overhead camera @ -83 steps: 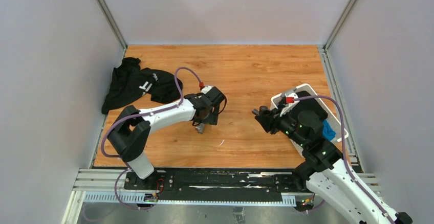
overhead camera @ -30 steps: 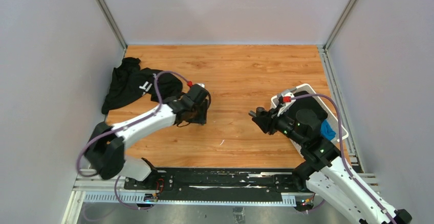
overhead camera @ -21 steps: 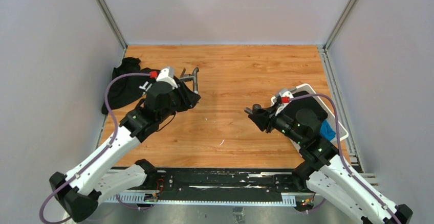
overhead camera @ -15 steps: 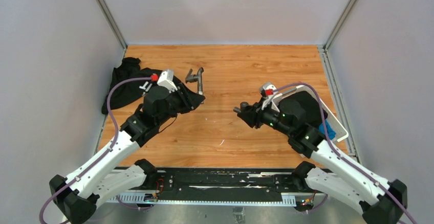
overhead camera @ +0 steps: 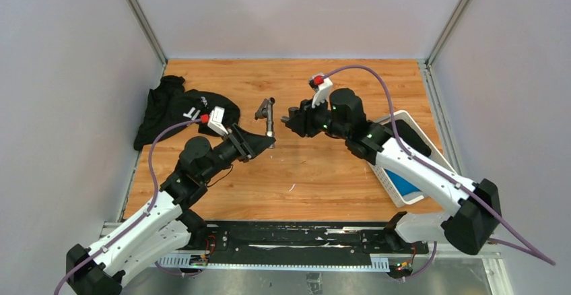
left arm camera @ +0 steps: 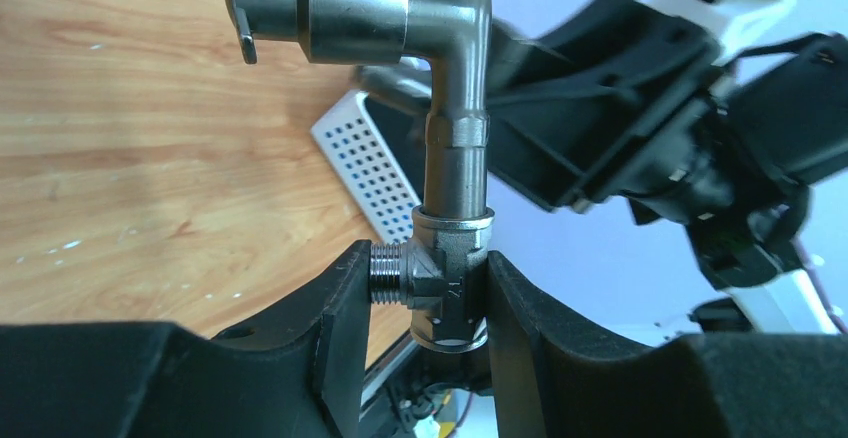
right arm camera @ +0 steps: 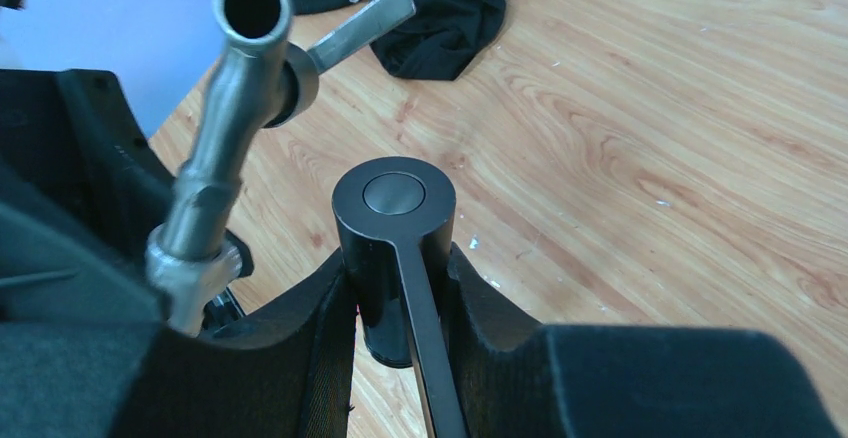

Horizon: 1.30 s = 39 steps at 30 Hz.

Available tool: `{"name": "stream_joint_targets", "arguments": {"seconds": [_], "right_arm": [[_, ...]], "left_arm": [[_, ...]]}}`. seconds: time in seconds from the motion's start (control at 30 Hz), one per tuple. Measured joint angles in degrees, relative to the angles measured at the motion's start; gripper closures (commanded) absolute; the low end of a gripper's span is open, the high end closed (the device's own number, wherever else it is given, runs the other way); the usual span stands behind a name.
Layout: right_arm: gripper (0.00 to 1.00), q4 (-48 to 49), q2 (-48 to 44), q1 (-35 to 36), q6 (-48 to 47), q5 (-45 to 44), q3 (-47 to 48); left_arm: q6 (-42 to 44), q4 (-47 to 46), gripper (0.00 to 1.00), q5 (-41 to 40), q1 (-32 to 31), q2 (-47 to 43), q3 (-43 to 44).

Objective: Install the water faucets
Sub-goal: Pick up the water faucet from the center of the board.

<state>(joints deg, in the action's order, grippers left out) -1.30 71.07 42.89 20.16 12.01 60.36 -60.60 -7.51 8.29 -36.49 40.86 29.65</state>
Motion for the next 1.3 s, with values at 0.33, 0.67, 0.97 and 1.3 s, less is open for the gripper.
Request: {"name": "stream_joint_targets", "arguments": {"seconds": [0.33, 0.67, 0.97, 1.3], "right_arm": [[1.0, -7.7, 8.9, 8.7, -1.8, -4.0, 8.4], [1.0, -12.8, 13.0, 11.8, -6.3, -9.9, 13.6], [1.0, -12.8, 14.1, 13.2, -8.5, -8.0, 14.0], [1.0, -13.0, 14.2, 14.2, -9.5, -9.9, 14.1]], "left_arm": [[-2.5, -4.7, 1.0, 2.8, 0.0, -2.6, -5.0], [-4.4, -5.7, 1.0, 3.6, 0.4, -4.4, -9.1], [-4.7, -7.1, 1.0, 6.2, 0.5, -4.1, -9.5], [-5.7, -7.8, 1.0, 6.7, 0.4, -4.6, -10.1]]}}
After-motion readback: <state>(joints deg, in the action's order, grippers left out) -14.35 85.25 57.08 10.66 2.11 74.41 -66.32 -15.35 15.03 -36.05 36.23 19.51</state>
